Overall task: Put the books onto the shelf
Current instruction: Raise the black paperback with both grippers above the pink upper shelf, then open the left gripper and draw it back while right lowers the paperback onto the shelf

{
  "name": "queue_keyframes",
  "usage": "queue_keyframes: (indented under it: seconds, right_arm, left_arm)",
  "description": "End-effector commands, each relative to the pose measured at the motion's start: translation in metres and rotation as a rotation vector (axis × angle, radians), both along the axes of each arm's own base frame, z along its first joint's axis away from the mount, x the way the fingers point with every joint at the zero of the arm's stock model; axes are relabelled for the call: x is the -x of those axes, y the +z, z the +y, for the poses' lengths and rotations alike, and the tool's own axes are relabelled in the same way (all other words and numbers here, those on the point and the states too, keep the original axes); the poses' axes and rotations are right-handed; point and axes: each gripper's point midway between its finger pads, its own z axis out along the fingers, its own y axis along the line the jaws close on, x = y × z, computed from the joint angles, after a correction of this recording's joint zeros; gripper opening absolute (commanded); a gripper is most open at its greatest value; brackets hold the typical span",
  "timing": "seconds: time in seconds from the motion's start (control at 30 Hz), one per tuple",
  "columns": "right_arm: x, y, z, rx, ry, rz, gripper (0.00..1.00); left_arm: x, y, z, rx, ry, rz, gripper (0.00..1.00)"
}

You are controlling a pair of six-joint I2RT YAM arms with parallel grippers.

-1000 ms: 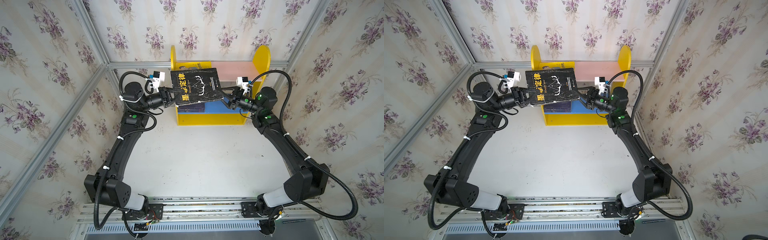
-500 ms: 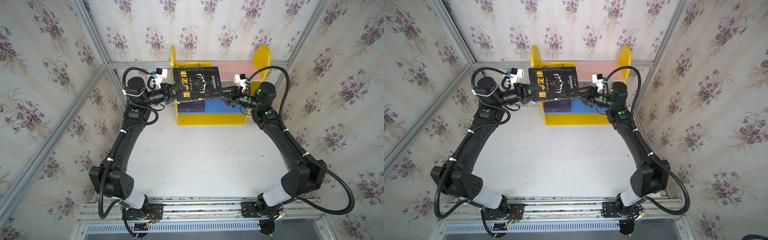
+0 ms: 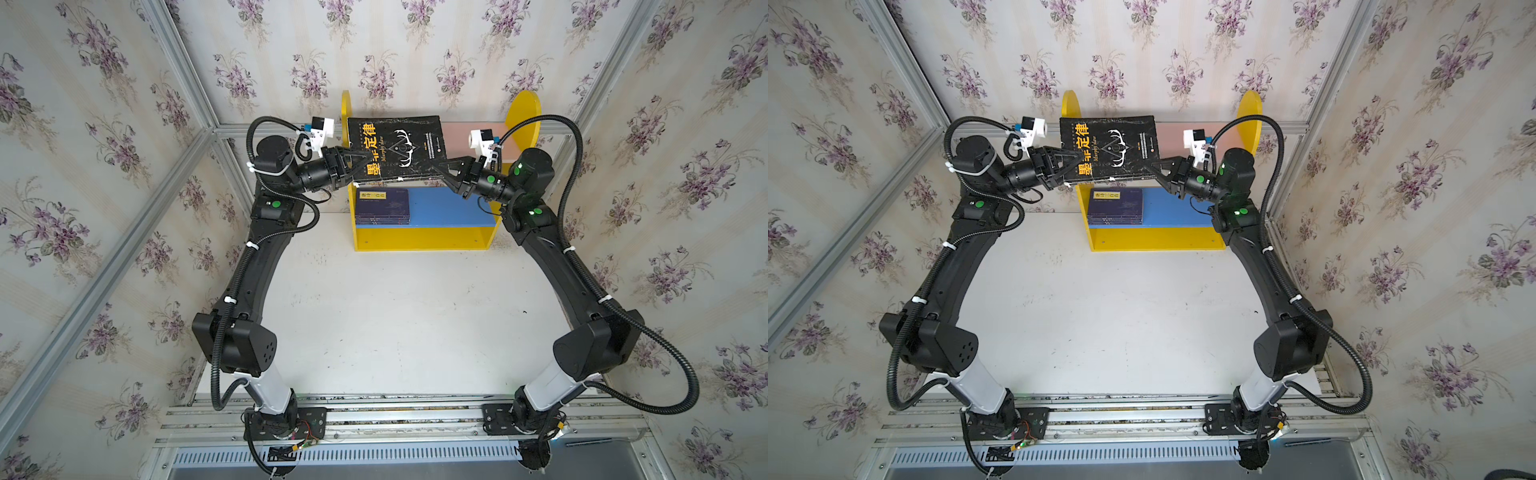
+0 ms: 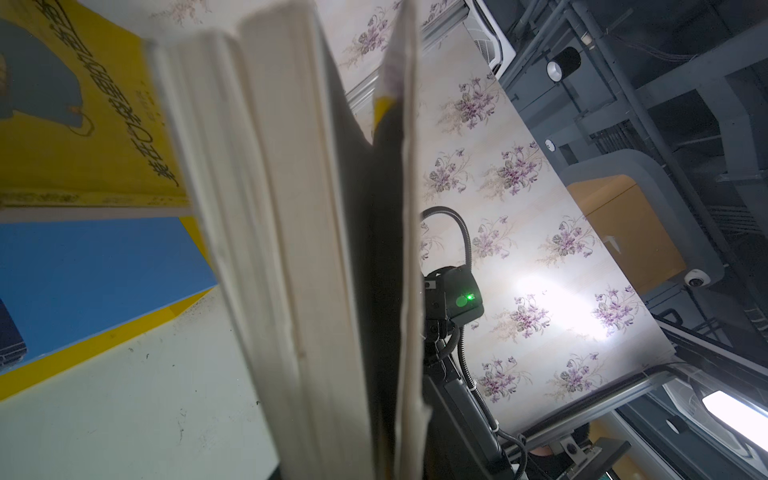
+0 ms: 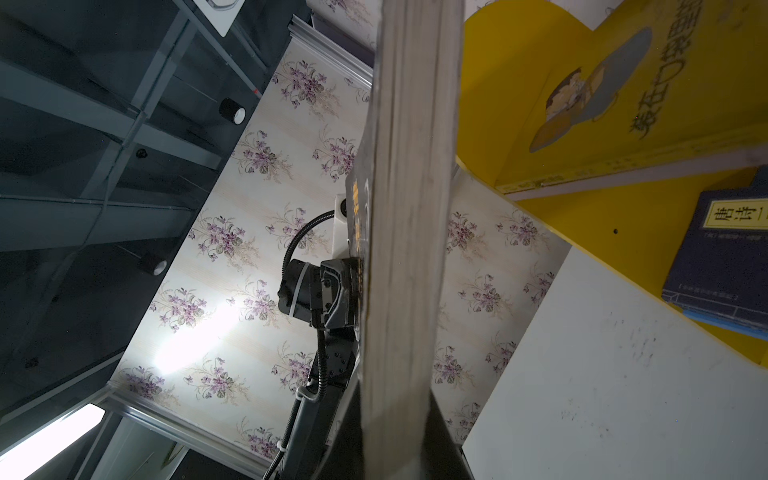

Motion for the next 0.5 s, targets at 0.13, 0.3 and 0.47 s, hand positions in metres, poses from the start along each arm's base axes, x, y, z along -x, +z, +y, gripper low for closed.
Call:
queue_keyframes:
  seconds: [0.13,0.3,0.47]
  right_arm:
    - [-0.039,0.039,-0.012,-0.051,-0.153,-0.052,0.12]
    - [-0.065,0.037,-0.010,0.045,-0.205,-0.009,0.12]
    - [-0.088,0.032,-0.007,0.066,-0.228,0.018,0.12]
  left_arm:
    - [-0.024,0.011,0.055,0.036,0.213,0.011,0.66]
    - [-0.022,-0.010,0.089,0.002,0.331,0.037,0.80]
    - [-0.017,-0.042,0.101,-0.053,0.397,0.088,0.82]
